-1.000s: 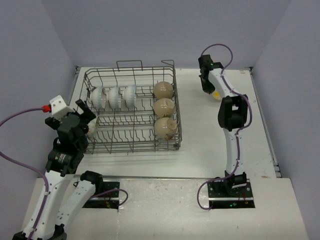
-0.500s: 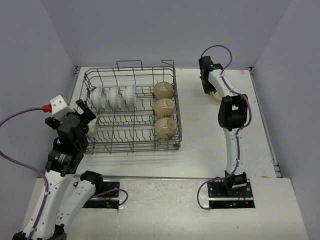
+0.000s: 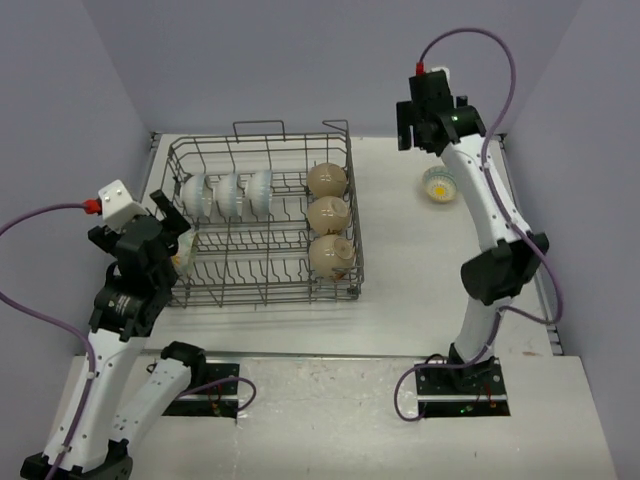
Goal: Unload the bowls from the dish rack
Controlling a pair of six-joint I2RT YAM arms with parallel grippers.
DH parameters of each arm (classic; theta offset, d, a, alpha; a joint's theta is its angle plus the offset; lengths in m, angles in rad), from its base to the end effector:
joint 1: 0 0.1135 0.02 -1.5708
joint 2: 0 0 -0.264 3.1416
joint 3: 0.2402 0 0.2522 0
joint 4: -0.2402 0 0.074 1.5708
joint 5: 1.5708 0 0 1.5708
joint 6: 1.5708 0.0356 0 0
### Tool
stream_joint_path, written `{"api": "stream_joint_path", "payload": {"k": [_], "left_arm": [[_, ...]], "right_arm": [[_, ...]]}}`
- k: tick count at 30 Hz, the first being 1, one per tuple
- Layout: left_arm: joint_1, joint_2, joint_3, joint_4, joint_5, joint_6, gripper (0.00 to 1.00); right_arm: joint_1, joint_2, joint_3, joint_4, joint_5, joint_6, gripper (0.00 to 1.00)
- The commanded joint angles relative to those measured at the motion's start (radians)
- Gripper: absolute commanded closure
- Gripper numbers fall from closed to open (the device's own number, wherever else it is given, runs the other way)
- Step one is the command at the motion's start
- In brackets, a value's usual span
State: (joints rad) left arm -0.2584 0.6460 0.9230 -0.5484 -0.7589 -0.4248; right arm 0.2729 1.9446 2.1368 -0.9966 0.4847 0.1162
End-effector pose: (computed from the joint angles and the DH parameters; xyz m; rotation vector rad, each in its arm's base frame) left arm 0.1267 -0.0082 0.3704 -0.6526 1.6465 0.2055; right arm 0.4075 0.0968 0.3890 0.0480 2.2894 -0.3751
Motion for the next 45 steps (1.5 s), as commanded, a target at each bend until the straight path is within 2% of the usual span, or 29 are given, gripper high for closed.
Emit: {"api": "stream_joint_path", "payload": {"k": [1,4,5,6,7,8,9,11,12,14,16,17,18,19,21,22,24,30,35,40,45], "left_arm": [[-0.004,0.056,0.135,-0.053,-0.080,-0.064,0.00],[-0.004,0.101,0.217,-0.123,-0.092,-0.104,0.00],[-0.004,0.112,0.258,-0.163,-0.085,-0.114,0.00],[-0.004,0.131,0.282,-0.188,-0.085,-0.139,0.00],[-0.004,0.138,0.307,-0.214,-0.086,-0.146,0.00],[-0.004,0.142,0.365,-0.257,-0.079,-0.147,0.00],[-0.004,0.142,0.399,-0.274,-0.073,-0.141,0.00],[-0.004,0.121,0.489,-0.309,-0.059,-0.129,0.00],[-0.004,0.107,0.513,-0.312,-0.056,-0.121,0.00],[-0.004,0.080,0.551,-0.289,-0.062,-0.101,0.00],[-0.004,0.023,0.509,-0.212,-0.092,-0.068,0.00],[-0.004,-0.026,0.457,-0.135,-0.094,-0.027,0.00],[-0.004,-0.051,0.456,-0.134,-0.094,-0.014,0.00],[-0.004,-0.072,0.403,-0.072,-0.092,-0.005,0.00],[-0.004,-0.135,0.347,0.016,-0.083,0.018,0.00],[-0.004,-0.149,0.300,0.037,-0.070,0.027,0.00],[-0.007,-0.169,0.251,0.074,-0.068,0.049,0.00],[-0.038,-0.175,0.179,0.067,-0.086,0.041,0.00],[-0.044,-0.174,0.143,0.057,-0.080,0.026,0.00],[-0.044,-0.167,0.120,0.068,-0.085,0.026,0.00],[-0.045,-0.167,0.097,0.088,-0.085,0.029,0.00]], "right_arm": [[0.175,-0.183,0.084,0.055,0.135,0.059,0.01],[0.309,-0.297,0.028,0.179,0.004,0.101,0.01],[0.337,-0.329,-0.056,0.282,-0.070,0.159,0.01],[0.356,-0.398,-0.113,0.344,-0.265,0.207,0.01],[0.383,-0.430,-0.174,0.419,-0.334,0.273,0.01],[0.400,-0.462,-0.333,0.607,-0.389,0.424,0.01],[0.428,-0.510,-0.424,0.722,-0.551,0.488,0.01],[0.474,-0.500,-0.552,0.926,-0.590,0.673,0.01],[0.527,-0.443,-0.557,0.959,-0.610,0.704,0.01],[0.580,-0.370,-0.505,0.975,-0.586,0.767,0.01],[0.653,-0.251,-0.430,0.972,-0.502,0.804,0.01],[0.689,-0.151,-0.326,0.946,-0.488,0.813,0.01],[0.707,-0.150,-0.325,0.907,-0.456,0.813,0.01],[0.721,-0.050,-0.213,0.832,-0.404,0.838,0.02],[0.755,0.041,-0.122,0.776,-0.361,0.862,0.05],[0.764,0.125,-0.032,0.713,-0.341,0.893,0.06],[0.793,0.193,0.058,0.664,-0.316,0.921,0.08],[0.836,0.275,0.061,0.659,-0.341,0.942,0.12],[0.841,0.273,-0.029,0.696,-0.348,1.004,0.14],[0.839,0.387,0.121,0.673,-0.431,0.978,0.20],[0.833,0.422,0.136,0.707,-0.462,1.005,0.23]]}}
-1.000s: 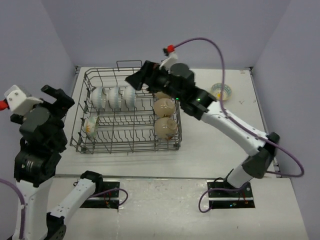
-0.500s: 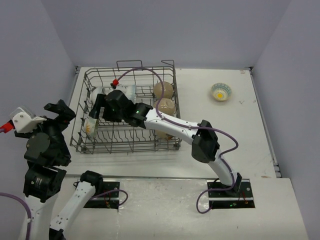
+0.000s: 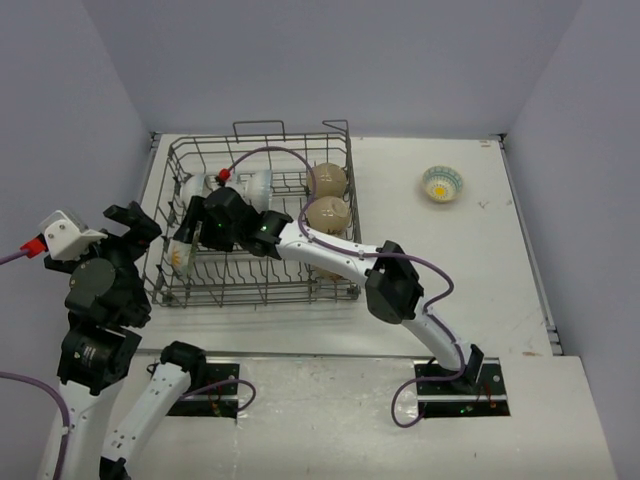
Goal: Unload the bowls from the dish rack
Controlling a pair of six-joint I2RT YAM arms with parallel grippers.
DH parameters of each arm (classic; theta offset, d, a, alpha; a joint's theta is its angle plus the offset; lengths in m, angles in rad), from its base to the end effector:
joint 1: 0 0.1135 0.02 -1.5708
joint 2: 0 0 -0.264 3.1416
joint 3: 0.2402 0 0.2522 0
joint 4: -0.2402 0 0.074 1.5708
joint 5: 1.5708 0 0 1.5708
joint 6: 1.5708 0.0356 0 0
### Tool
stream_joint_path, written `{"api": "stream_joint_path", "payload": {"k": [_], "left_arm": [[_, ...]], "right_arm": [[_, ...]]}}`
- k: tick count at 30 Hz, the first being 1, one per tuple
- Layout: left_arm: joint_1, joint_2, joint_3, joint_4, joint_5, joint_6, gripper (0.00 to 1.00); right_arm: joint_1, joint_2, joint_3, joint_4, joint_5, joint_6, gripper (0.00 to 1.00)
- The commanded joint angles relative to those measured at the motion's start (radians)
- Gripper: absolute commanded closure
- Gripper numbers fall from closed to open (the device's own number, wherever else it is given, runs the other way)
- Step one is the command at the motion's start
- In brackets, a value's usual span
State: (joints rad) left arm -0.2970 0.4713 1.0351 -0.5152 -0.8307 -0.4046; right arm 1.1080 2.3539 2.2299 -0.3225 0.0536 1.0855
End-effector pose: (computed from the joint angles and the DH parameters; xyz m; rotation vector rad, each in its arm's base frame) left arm 0.0628 0.0083 0.4197 -0.7205 1.3593 0.0745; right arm 0.2497 0.4963 0.2825 0.0129 2.2873 1.2539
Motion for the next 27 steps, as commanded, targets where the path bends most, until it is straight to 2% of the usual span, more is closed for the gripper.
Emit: {"api": "stream_joint_path", "payload": {"k": [1,5,7,12,17,27], "left_arm": [[-0.007,0.009,-0.018,0.057,-0.015,0.009,0.00],[-0.008,0.006,-0.027,0.058,-0.022,0.009,0.00],[-0.008,0.000,-0.030,0.057,-0.027,0.009,0.00],[-0.010,-0.005,-0.041,0.058,-0.028,0.010,0.00],[-0.019,-0.019,-0.043,0.060,-0.047,0.016,0.00],[-0.033,-0.031,-0.049,0.061,-0.044,0.018,0.00]], "right_arm": [[-0.002,0.030,0.053,0.030,-0.037,0.037,0.23],[-0.004,0.048,0.070,0.029,-0.044,0.047,0.24],[-0.007,0.051,0.051,0.078,-0.064,0.054,0.29],[-0.017,0.105,0.080,0.140,-0.149,0.080,0.35],[-0.025,0.125,0.083,0.154,-0.164,0.093,0.37],[-0.057,0.122,-0.027,0.390,-0.276,0.129,0.44]]}}
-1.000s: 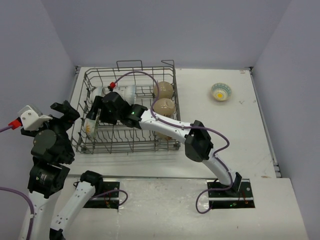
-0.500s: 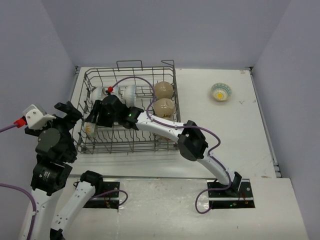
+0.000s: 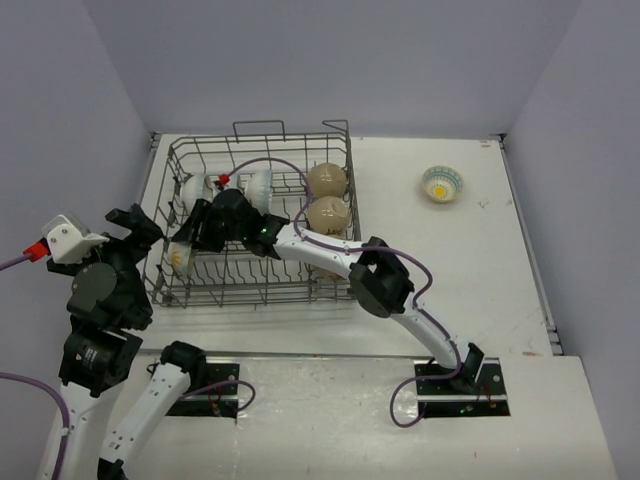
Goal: Unload the bowls from the dish rack
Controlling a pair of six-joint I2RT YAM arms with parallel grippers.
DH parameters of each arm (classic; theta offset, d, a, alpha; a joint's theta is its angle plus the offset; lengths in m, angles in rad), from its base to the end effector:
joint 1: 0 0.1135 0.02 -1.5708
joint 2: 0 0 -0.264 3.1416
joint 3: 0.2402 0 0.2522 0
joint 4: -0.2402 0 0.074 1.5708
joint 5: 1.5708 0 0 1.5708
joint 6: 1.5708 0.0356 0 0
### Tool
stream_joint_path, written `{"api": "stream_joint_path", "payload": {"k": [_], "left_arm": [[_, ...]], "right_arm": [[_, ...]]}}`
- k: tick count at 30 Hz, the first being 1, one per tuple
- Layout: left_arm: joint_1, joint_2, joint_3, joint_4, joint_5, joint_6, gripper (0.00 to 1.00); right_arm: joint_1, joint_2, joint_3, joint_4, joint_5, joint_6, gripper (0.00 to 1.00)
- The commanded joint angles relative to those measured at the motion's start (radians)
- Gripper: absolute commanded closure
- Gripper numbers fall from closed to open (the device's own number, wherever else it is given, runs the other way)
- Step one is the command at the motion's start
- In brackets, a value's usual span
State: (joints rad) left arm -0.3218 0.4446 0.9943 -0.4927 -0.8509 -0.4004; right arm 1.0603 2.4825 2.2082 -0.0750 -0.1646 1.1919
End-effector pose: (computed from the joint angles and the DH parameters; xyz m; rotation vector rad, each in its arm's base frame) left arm 0.0621 0.0075 0.4117 -0.7171 1.3556 0.0690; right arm 0.2799 0.5118 0.2292 0.0187 2.3045 1.5356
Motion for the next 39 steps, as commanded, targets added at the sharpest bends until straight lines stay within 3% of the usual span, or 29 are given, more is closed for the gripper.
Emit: {"api": "stream_joint_path", "payload": {"k": [1,5,17,24,31,39], "left_arm": [[-0.011,-0.007,-0.008,0.039,-0.023,0.015,0.00],[-0.019,-0.010,-0.011,0.042,-0.036,0.020,0.00],[-0.025,-0.017,-0.014,0.048,-0.053,0.025,0.00],[-0.026,-0.017,-0.028,0.059,-0.054,0.029,0.00],[-0.026,-0.020,-0.031,0.060,-0.056,0.031,0.00],[-0.026,-0.020,-0.049,0.075,-0.054,0.035,0.00]], "right_arm": [[-0.011,-0.005,-0.008,0.153,-0.062,0.029,0.46],[-0.020,0.009,-0.027,0.196,-0.107,0.060,0.55],[-0.029,0.044,-0.036,0.253,-0.170,0.129,0.62],[-0.031,0.042,-0.100,0.362,-0.211,0.204,0.78],[-0.031,-0.002,-0.214,0.504,-0.196,0.258,0.87],[-0.033,-0.011,-0.228,0.607,-0.193,0.330,0.99]]}}
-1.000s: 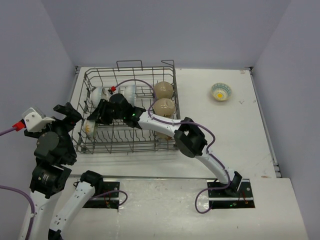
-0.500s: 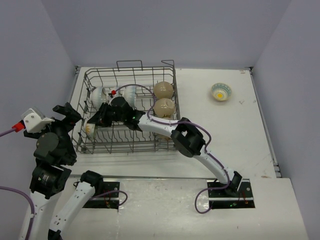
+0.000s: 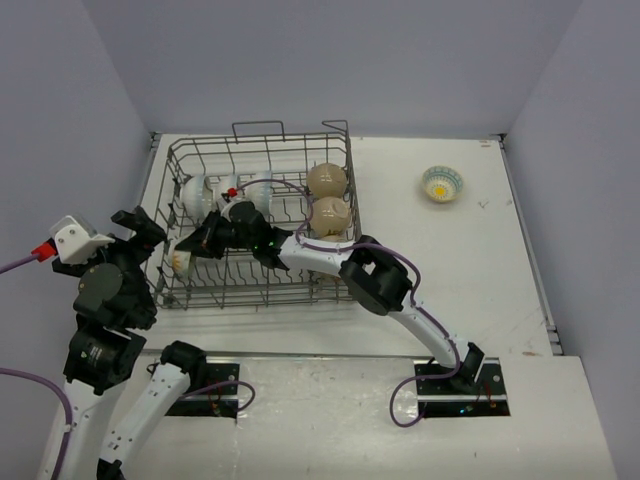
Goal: Unload the bowls from the dish rack
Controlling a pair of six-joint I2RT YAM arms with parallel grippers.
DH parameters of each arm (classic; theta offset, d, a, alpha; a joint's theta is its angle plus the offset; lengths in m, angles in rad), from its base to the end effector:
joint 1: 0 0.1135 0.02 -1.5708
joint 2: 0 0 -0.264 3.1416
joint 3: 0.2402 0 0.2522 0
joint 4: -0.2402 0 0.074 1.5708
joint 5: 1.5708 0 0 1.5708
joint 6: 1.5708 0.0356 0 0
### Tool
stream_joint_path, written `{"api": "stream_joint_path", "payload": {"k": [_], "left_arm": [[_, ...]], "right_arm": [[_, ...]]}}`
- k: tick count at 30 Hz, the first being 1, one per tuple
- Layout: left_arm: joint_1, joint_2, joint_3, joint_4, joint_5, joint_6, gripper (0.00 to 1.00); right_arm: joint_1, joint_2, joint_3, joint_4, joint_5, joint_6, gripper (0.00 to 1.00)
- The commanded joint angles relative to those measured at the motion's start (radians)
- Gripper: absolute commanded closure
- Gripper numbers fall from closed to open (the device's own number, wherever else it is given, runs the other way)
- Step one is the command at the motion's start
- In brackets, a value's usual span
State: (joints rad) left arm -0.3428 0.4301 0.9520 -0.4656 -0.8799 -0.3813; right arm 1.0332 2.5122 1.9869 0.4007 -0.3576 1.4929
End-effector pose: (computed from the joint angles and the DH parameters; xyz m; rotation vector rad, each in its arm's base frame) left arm 0.0648 0.0060 0.4031 -0.7109 1.3612 0.0900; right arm 0.2873 0.5062 0.1846 0.1610 2.2420 1.9885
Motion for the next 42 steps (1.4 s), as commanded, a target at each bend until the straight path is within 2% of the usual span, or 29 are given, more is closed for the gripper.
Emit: {"api": "stream_joint_path", "payload": {"k": [1,13,29,35,39,40,42], "left_arm": [[-0.005,-0.005,-0.007,0.048,-0.025,0.016,0.00],[-0.005,-0.007,-0.018,0.050,-0.027,0.015,0.00],[-0.005,-0.022,-0.015,0.036,-0.045,-0.005,0.00],[-0.005,-0.022,-0.009,0.024,-0.067,-0.014,0.00],[-0.005,-0.045,0.004,0.001,-0.097,-0.044,0.00],[-0.005,-0.051,0.002,0.002,-0.097,-0.044,0.00],[-0.005,-0.057,-0.010,0.016,-0.094,-0.037,0.00]], "right_arm": [[-0.004,-0.047,-0.007,0.141,0.000,0.033,0.99],[-0.018,-0.087,0.001,0.296,-0.044,0.116,1.00],[-0.027,-0.148,0.027,0.383,-0.095,0.159,1.00],[-0.035,-0.205,-0.013,0.400,-0.090,0.138,1.00],[-0.076,-0.297,0.001,0.307,-0.159,0.032,1.00],[-0.099,-0.359,0.024,0.256,-0.175,-0.050,1.00],[-0.139,-0.432,0.065,0.034,-0.205,-0.162,1.00]]}}
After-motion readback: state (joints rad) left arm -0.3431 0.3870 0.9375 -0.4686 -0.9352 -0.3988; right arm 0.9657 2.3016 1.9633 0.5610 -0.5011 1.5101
